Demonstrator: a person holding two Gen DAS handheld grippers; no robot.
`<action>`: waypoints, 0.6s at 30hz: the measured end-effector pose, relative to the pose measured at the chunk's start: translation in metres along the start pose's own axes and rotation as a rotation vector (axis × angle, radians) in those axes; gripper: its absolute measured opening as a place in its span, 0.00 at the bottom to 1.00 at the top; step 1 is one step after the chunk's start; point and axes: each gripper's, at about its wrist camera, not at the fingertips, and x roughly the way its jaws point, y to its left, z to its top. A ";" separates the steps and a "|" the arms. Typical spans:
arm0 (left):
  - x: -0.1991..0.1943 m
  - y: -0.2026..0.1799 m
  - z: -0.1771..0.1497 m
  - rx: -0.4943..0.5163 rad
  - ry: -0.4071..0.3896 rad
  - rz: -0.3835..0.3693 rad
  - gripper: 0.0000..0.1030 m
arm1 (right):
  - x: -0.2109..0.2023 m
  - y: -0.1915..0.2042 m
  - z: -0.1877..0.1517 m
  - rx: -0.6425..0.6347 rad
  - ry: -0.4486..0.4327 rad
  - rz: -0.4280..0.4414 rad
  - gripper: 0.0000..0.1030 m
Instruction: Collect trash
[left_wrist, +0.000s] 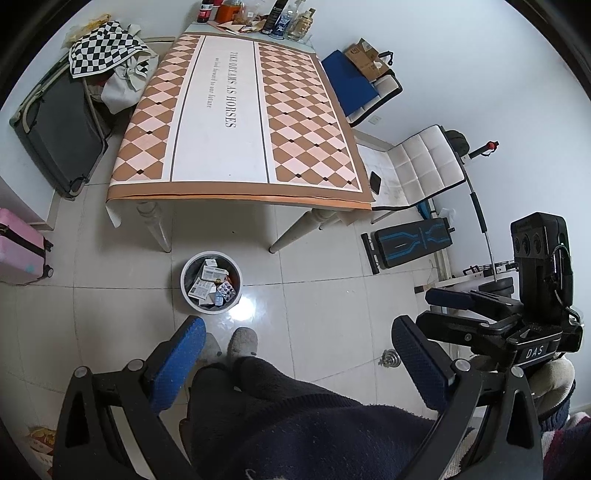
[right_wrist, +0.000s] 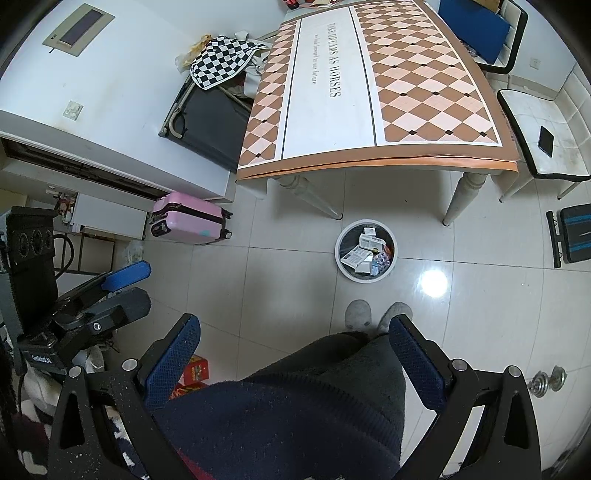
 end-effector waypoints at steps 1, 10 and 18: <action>0.000 0.000 0.000 0.000 0.001 -0.003 1.00 | 0.000 -0.001 0.000 0.002 0.000 0.000 1.00; 0.005 0.000 0.006 0.003 0.014 -0.012 1.00 | -0.003 -0.009 0.001 0.019 0.002 -0.002 1.00; 0.007 0.002 0.007 0.001 0.027 -0.025 1.00 | -0.003 -0.012 0.003 0.032 0.003 0.006 1.00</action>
